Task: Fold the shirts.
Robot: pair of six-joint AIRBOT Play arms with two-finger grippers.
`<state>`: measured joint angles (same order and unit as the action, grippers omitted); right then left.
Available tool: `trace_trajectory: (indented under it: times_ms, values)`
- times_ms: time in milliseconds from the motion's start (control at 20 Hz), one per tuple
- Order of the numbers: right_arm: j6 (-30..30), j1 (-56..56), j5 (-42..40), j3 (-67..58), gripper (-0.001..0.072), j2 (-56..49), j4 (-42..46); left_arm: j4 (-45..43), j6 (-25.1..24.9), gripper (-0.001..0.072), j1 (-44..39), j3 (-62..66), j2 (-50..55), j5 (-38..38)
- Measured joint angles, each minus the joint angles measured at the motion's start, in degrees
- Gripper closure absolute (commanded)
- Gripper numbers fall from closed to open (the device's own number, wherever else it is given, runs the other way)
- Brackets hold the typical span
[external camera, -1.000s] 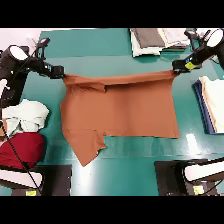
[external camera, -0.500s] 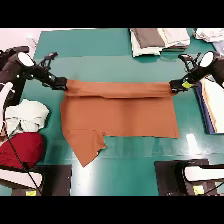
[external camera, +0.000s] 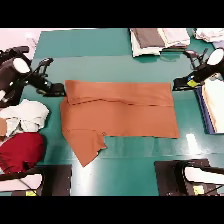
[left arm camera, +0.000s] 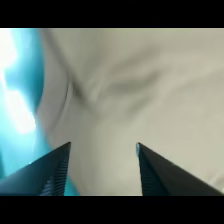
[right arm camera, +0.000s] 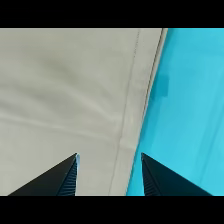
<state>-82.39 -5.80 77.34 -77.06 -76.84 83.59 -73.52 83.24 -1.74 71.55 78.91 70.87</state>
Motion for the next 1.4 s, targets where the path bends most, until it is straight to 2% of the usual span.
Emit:
trace_trajectory:
  times_ms: [200,400,800,900,1100,1300,1400]
  values:
    - [0.0,0.3,0.2,3.4,0.026,8.0,-0.1,-1.0,2.7,0.0228,0.0,-17.3,-12.7,0.5]
    - [0.0,0.4,-1.6,8.2,0.026,14.0,-0.1,2.6,4.6,0.0228,0.0,-33.2,-22.7,-0.9]
    - [0.0,0.5,-2.6,11.0,0.026,17.2,-2.6,16.9,4.3,0.0233,0.0,-48.0,-28.0,-8.2]
    - [0.0,0.3,-2.6,11.1,0.026,17.3,-3.6,19.2,3.2,0.0681,-0.1,-49.1,-28.1,-10.7]
    - [0.1,-0.6,-0.5,12.2,0.026,17.5,-4.3,23.1,0.7,0.0686,-0.1,-49.4,-28.3,-13.1]
    - [1.2,-7.3,2.3,21.2,0.0249,19.7,-4.1,21.6,-0.6,0.0686,-0.1,-46.2,-28.3,-11.0]
    - [1.9,-13.6,2.8,27.9,0.0152,20.9,-4.1,19.8,-0.8,0.0686,-0.1,-44.3,-28.4,-9.9]
